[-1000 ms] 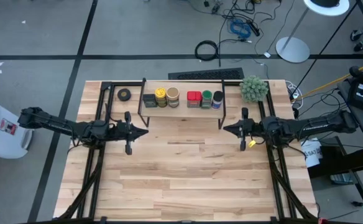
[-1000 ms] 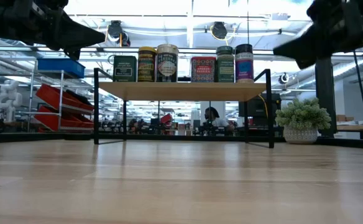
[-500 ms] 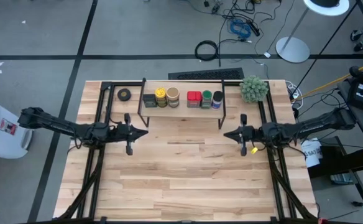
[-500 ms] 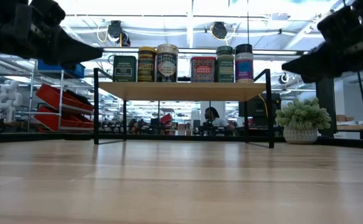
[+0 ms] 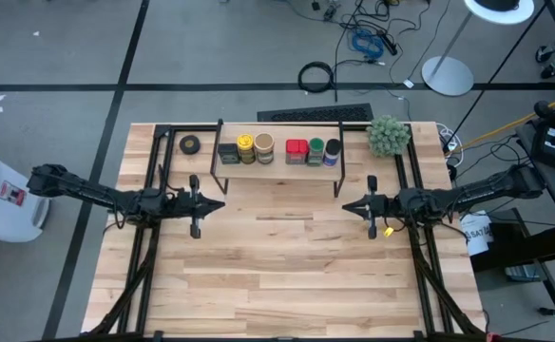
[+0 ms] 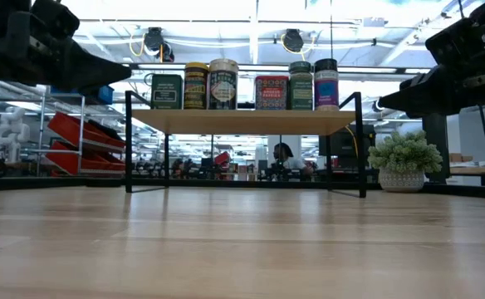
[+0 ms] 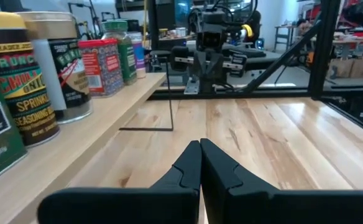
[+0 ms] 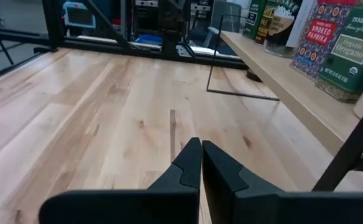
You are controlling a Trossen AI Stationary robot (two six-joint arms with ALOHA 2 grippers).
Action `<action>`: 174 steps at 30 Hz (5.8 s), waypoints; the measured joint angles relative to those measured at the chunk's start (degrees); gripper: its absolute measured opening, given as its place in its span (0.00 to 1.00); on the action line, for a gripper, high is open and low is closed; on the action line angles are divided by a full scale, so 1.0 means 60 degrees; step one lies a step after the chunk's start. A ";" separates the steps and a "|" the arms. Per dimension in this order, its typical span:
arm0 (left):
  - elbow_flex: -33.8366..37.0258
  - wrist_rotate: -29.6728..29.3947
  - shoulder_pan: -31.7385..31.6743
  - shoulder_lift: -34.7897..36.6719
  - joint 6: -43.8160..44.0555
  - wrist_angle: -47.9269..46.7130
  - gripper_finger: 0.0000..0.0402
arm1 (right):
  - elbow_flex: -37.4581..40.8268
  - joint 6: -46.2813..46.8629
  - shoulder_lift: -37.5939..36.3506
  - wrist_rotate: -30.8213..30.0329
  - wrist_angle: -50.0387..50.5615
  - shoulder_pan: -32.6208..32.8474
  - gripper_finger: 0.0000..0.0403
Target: Shelf spices
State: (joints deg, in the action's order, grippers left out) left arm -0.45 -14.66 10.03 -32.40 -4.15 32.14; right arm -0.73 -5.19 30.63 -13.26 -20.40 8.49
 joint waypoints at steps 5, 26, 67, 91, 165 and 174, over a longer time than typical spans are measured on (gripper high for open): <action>0.0000 0.0504 -0.0144 0.0410 -0.0365 -0.0007 0.01 | -0.0004 -0.0002 -0.0109 0.0027 0.0033 0.0000 0.00; 0.0004 0.1188 -0.0548 0.3402 -0.0115 -0.2800 0.01 | -0.0011 0.0571 -0.2315 0.1275 0.1661 -0.0007 0.00; 0.0007 0.1235 -0.0544 0.5245 0.0362 -0.5051 0.01 | -0.0011 0.0681 -0.5074 0.1435 0.3162 -0.0044 0.00; 0.0007 0.2040 -0.0546 0.5234 0.0134 -0.5216 0.01 | -0.0011 0.0594 -0.5074 0.1519 0.3169 -0.0044 0.00; 0.0015 0.2069 -0.0548 0.5234 0.0376 -0.5161 0.06 | -0.0007 0.0576 -0.5078 0.1504 0.3162 -0.0042 0.00; 0.0015 0.2069 -0.0548 0.5234 0.0373 -0.5158 0.06 | -0.0004 0.0576 -0.5078 0.1504 0.3162 -0.0040 0.00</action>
State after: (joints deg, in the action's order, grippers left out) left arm -0.36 -2.24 6.74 -0.99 -1.91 1.19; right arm -0.75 -1.74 0.16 -4.23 -1.43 8.25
